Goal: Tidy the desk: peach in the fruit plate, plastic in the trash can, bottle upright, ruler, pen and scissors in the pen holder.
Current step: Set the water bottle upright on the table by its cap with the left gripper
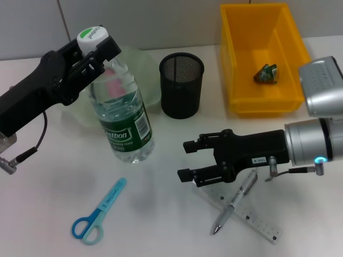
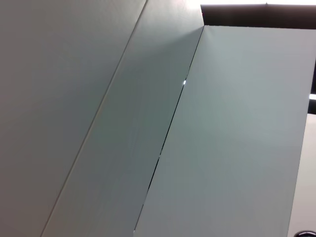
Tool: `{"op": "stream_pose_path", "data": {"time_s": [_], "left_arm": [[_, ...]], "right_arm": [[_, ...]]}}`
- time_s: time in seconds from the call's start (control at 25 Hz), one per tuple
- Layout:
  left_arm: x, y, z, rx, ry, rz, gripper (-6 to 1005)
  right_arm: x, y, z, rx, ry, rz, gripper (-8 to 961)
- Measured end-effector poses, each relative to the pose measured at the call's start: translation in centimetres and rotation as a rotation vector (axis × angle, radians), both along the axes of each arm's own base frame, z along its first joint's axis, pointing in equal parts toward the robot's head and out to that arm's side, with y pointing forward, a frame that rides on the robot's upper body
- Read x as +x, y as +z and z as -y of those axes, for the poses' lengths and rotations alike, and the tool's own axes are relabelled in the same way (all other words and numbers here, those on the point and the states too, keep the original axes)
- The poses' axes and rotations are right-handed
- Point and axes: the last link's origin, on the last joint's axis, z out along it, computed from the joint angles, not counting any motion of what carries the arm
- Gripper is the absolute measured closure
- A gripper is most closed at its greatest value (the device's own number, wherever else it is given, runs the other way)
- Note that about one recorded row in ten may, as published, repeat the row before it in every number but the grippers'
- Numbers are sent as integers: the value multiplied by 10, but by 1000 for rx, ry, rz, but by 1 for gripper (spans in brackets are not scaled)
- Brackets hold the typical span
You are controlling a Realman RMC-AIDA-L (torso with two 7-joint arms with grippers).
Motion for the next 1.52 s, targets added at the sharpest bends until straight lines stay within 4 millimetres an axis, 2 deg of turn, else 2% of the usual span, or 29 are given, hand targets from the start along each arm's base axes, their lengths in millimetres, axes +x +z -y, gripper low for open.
{"op": "stream_pose_path", "data": {"time_s": [0.2,0.48,0.56,0.8,1.52], "left_arm": [[-4,2,1,25,-2,-22,554],[-22,6,11,148,-1,-95,554],[-22,6,11,148,-1,-95,554],[-39,3,10,231,64,-183,554],[-63,5,6,328,202,-257,555]], "right_arm": [[7,2,5,27,14,-1,180],[16,4,13,88,54,-16,181],[17,5,14,100,60,-22,181],[24,5,19,140,80,-26,181],[26,4,19,147,75,-28,181]]}}
